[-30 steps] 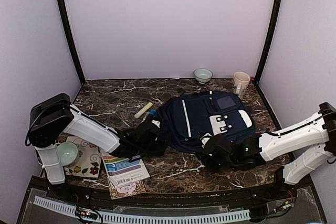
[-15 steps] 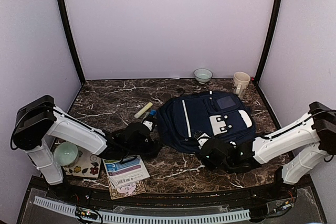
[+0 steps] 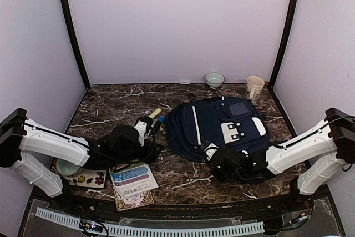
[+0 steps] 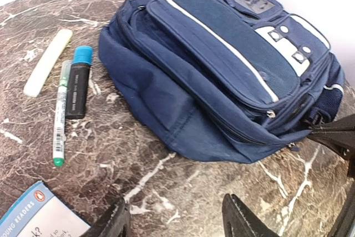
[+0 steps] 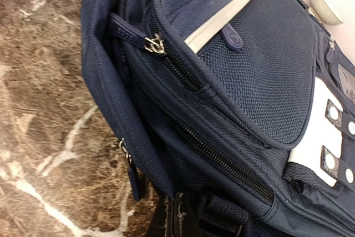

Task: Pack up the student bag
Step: Hold the largest pocket of the student bag.

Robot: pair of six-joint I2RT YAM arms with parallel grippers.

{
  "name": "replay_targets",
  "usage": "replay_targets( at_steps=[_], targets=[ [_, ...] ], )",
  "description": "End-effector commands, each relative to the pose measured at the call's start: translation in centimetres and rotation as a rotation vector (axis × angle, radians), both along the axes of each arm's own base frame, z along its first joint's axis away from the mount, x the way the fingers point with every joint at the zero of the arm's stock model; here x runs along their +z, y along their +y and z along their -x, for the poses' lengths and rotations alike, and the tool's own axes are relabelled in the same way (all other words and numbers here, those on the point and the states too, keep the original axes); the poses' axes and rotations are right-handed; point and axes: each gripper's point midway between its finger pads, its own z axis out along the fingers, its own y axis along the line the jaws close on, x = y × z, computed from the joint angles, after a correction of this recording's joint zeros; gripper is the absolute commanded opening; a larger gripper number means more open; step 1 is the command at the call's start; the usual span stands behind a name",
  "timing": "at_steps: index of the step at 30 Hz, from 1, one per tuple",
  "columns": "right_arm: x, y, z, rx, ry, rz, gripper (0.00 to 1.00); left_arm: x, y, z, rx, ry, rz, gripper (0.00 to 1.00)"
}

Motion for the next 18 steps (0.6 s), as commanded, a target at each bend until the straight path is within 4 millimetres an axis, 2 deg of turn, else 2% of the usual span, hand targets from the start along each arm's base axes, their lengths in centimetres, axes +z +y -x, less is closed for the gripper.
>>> replay_targets(
  at_steps=[1,5,11,18],
  targets=[
    [3.1,3.4,1.3,0.088,0.045,-0.161,0.00,1.3,-1.4,1.5,-0.088,-0.037,0.061,0.59],
    [5.3,4.2,2.2,0.122,0.085,-0.257,0.00,2.4,-2.5,2.7,-0.102,-0.085,0.052,0.59],
    [8.6,3.4,2.2,0.069,0.075,-0.412,0.00,3.7,-4.9,5.1,-0.131,-0.120,0.062,0.59],
    [9.9,4.1,2.9,0.094,0.108,-0.490,0.00,4.0,-7.7,7.3,-0.178,-0.123,0.111,0.55]
  ],
)
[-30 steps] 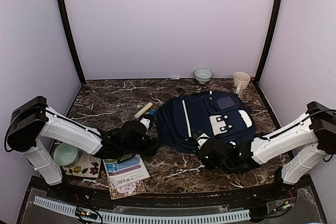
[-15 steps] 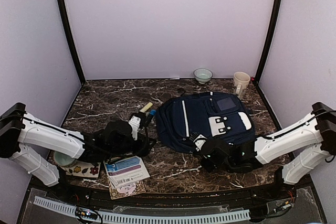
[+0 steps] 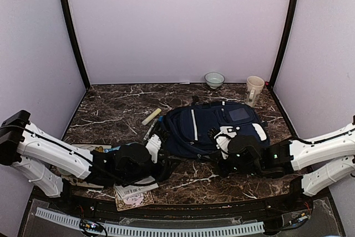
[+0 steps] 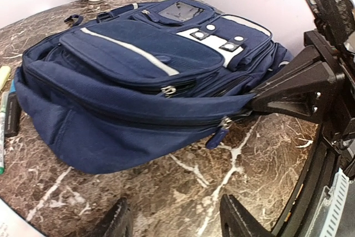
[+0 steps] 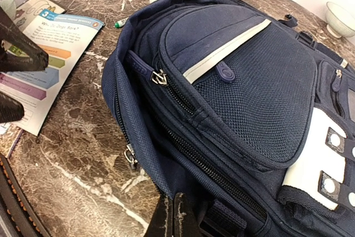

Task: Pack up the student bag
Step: Hold the largest pocket of the student bag.

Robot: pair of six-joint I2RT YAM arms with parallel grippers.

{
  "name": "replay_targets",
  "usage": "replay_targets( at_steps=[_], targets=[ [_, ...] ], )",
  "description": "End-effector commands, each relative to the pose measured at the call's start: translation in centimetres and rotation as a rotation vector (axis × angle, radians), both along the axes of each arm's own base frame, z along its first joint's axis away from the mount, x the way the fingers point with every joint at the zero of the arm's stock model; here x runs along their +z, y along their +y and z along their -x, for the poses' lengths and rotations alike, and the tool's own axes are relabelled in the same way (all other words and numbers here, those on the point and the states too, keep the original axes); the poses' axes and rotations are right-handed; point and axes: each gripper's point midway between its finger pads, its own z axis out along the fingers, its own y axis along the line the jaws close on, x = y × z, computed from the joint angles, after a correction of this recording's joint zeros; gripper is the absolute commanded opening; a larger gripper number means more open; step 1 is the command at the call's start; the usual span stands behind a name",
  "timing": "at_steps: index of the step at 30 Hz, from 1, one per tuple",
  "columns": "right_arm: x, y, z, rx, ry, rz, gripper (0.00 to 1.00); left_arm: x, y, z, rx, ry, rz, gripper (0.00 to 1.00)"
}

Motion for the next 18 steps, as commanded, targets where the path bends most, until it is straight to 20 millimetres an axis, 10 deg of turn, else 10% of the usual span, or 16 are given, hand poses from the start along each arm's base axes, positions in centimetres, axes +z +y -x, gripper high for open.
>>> replay_targets(
  at_steps=[1,18],
  targets=[
    [2.6,2.2,0.8,0.032,0.027,-0.156,0.00,1.2,-2.2,0.7,-0.015,-0.030,0.055,0.55],
    [4.3,6.5,1.4,0.056,0.178,-0.224,0.00,-2.9,-7.3,1.8,-0.052,0.001,-0.001,0.49]
  ],
)
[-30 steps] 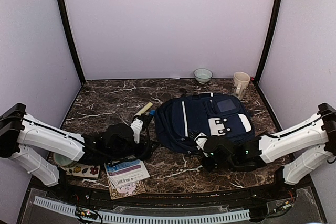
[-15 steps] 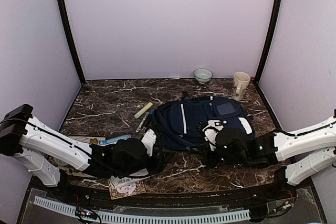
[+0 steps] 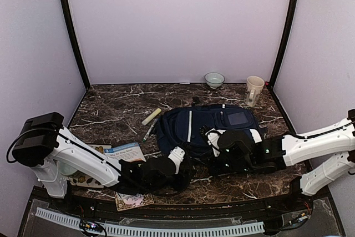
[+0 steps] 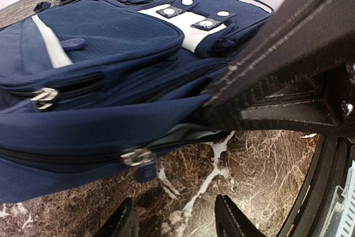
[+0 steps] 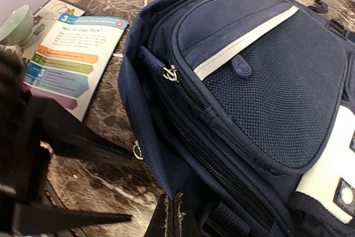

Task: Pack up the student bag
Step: Hold the largest pocket of the student bag.

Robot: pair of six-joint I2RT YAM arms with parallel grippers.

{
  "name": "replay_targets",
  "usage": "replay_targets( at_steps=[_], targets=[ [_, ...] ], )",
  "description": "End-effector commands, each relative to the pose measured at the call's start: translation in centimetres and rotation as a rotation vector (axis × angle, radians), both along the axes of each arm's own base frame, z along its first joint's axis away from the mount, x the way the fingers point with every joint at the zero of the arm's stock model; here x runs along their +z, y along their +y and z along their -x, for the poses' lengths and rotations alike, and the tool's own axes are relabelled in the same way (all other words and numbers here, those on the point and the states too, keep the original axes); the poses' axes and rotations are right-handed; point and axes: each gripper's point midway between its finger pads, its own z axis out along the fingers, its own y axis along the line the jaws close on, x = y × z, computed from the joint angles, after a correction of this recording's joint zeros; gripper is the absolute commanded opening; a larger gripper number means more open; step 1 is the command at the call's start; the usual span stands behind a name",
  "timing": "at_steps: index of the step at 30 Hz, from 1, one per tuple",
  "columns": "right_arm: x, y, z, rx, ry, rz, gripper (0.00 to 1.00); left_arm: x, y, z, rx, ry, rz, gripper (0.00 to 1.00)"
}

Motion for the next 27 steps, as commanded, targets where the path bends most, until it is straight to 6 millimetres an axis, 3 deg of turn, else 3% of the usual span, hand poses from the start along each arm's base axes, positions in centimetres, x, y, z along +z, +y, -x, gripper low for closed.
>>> replay_targets(
  at_steps=[1,13,22,27],
  targets=[
    [4.1,3.8,0.4,0.037,0.020,-0.156,0.00,1.4,-1.1,-0.1,0.016,-0.013,0.046,0.49],
    [3.2,4.9,0.9,0.066,0.070,-0.153,0.00,-0.4,2.9,-3.0,0.268,-0.077,-0.076,0.41],
    [3.4,5.3,2.0,0.095,0.114,-0.181,0.00,-1.0,2.1,-3.4,0.272,-0.099,-0.116,0.32],
    [2.9,5.1,2.2,0.089,0.122,-0.164,0.00,-0.7,2.1,-3.4,0.270,-0.106,-0.115,0.18]
  ],
)
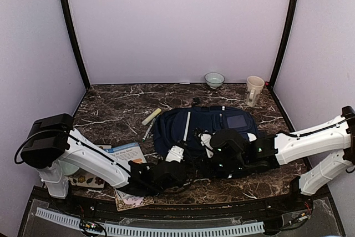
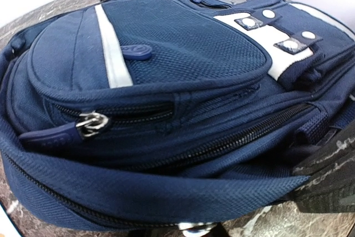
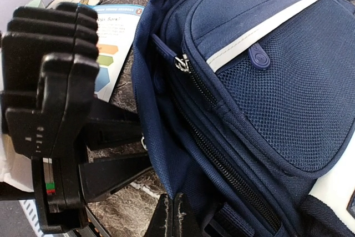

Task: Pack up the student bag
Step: Hold the largest pocket of the student bag, then pick up the largest pocket of the bag from the student bag.

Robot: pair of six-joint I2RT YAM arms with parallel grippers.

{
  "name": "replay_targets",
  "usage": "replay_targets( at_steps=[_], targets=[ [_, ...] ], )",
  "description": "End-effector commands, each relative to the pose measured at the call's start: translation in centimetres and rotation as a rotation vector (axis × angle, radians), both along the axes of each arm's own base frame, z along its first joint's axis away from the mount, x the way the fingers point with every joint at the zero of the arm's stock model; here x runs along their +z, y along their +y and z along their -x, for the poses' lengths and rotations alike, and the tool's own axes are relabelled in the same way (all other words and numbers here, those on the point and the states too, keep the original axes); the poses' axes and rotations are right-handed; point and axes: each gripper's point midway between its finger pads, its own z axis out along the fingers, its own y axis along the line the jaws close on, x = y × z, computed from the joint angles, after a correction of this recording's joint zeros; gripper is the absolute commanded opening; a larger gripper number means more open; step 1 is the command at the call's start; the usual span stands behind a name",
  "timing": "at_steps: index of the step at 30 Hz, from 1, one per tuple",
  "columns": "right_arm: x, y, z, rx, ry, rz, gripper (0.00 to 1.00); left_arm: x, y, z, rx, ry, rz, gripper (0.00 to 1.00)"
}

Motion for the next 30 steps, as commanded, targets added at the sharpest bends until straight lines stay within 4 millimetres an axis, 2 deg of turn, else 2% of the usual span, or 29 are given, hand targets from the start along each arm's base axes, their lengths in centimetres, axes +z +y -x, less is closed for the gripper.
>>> replay_targets(
  at_steps=[1,5,12,16,23,30],
  targets=[
    [3.5,2.4,0.8,0.030,-0.006,-0.131,0.00,1.1,-0.3,-0.1,-0.002,-0.028,-0.002,0.13],
    [2.6,1.8,0.3,-0.005,-0.010,-0.089,0.00,1.3,-0.4,0.0,-0.024,-0.031,-0.017,0.00],
    [1.5,-0.7,-0.7,-0.111,-0.024,-0.022,0.00,2.3,0.7,1.1,-0.079,-0.010,0.016,0.00],
    [1.1,-2.5,-0.9,-0.162,-0.030,0.003,0.00,1.7,1.0,2.0,-0.139,0.033,0.002,0.00],
    [-0.9,-5.1,-0.2,-0.216,0.020,0.023,0.00,-0.2,-0.1,4.9,-0.303,0.200,0.063,0.00],
    [-2.1,-5.5,0.6,-0.204,0.049,0.016,0.00,0.8,-1.6,7.4,-0.445,0.325,0.092,0.00]
  ],
)
